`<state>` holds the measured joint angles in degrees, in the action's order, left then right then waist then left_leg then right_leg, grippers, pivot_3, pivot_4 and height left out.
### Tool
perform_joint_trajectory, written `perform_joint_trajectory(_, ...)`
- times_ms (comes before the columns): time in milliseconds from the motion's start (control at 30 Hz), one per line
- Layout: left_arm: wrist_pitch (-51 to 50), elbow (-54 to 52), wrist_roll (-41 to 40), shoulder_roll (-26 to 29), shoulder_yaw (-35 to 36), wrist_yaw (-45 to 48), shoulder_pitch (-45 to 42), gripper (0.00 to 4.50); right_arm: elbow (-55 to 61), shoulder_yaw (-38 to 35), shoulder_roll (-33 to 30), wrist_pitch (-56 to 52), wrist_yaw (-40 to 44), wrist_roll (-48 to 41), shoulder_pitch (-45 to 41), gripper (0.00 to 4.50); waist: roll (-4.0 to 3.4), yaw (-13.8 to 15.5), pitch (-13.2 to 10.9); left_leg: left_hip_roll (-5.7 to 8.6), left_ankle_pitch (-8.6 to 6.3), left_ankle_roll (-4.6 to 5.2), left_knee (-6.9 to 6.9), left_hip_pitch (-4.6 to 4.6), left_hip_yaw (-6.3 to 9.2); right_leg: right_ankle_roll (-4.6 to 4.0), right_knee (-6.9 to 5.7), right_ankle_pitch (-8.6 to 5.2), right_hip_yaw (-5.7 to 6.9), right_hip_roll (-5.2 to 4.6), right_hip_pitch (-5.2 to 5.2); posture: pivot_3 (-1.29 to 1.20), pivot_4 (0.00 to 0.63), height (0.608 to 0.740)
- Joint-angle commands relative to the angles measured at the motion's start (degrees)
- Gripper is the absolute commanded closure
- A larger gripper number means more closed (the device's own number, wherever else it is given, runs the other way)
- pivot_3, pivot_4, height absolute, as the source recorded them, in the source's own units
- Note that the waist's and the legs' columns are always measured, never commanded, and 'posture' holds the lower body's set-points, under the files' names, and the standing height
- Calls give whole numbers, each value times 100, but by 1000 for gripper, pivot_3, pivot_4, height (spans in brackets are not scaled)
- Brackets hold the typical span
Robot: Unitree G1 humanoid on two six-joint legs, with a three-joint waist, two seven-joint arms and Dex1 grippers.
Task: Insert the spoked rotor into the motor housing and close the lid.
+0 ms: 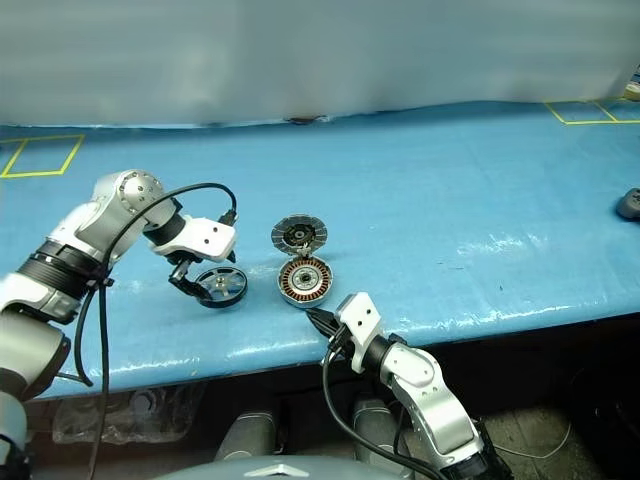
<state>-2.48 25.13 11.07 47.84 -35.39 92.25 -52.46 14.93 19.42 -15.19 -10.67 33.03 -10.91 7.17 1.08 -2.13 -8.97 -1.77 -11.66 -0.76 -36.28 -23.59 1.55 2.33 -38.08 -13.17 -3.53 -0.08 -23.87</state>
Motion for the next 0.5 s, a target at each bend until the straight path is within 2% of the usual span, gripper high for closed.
perform_joint_trajectory(33,-52,71,105,13,196,14,-2,0,184,-14,17,0,-25,-17,12,4481,0,-2,0,0,0,0,-1,0,0,0,0,0,0,0,0,0,150,740)
perform_joint_trajectory(500,-148,126,254,-122,315,-43,165,0,143,-27,2,-43,-58,0,-42,4481,0,0,0,0,-4,6,-40,-2,1,7,-15,5,-1,0,9,0,150,740)
